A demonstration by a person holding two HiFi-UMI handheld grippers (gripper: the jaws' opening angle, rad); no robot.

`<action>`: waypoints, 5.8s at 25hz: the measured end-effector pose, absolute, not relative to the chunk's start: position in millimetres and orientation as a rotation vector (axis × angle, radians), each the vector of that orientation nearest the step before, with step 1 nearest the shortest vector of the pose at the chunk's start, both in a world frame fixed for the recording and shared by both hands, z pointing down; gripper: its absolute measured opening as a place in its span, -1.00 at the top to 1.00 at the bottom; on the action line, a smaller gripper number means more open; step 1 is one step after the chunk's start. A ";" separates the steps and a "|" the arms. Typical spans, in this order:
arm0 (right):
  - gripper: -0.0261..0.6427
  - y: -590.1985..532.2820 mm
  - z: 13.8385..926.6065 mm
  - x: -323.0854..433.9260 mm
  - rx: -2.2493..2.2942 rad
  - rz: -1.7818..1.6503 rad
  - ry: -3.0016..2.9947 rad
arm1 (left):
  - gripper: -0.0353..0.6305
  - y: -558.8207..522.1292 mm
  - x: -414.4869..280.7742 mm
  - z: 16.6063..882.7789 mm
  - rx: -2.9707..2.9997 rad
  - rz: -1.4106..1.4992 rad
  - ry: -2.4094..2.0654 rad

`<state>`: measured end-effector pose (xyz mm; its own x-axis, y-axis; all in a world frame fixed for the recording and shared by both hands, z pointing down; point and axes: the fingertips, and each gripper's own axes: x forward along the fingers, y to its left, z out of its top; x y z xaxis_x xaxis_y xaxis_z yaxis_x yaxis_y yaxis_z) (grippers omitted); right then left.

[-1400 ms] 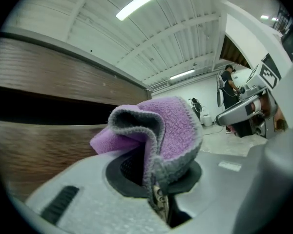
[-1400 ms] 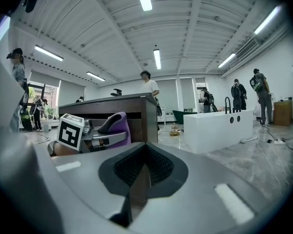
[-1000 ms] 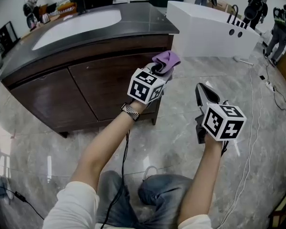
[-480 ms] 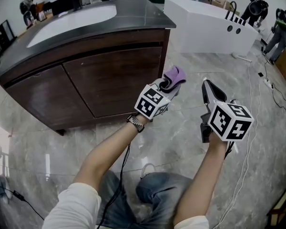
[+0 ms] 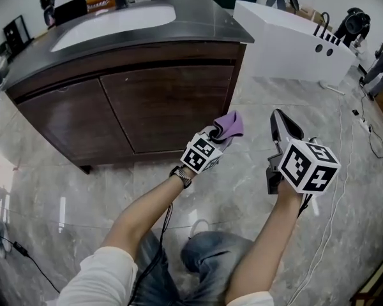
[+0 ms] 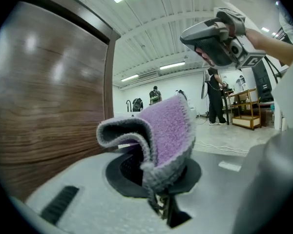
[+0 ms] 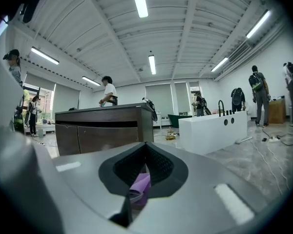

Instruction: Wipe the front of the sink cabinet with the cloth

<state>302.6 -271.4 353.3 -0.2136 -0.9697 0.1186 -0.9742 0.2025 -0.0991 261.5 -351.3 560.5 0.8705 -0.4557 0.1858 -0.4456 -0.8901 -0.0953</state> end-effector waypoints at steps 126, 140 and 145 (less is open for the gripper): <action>0.90 -356.7 387.2 -115.3 0.964 0.172 -2.875 | 0.75 -372.2 -323.7 761.8 -2.421 -0.006 2.612; 0.90 -321.8 357.8 -36.3 1.160 0.082 -2.793 | 0.75 -385.1 -206.6 745.5 -2.746 -0.026 2.300; 0.90 -304.5 345.8 -12.3 1.214 0.046 -2.769 | 0.76 -390.6 -160.0 738.8 -2.868 -0.202 2.073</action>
<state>-12.3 -304.5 345.8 -0.6716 -0.7312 0.1198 -0.7347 0.6781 0.0194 -160.0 -390.6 738.8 0.3369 -0.8863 0.3176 -0.9310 -0.2633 0.2529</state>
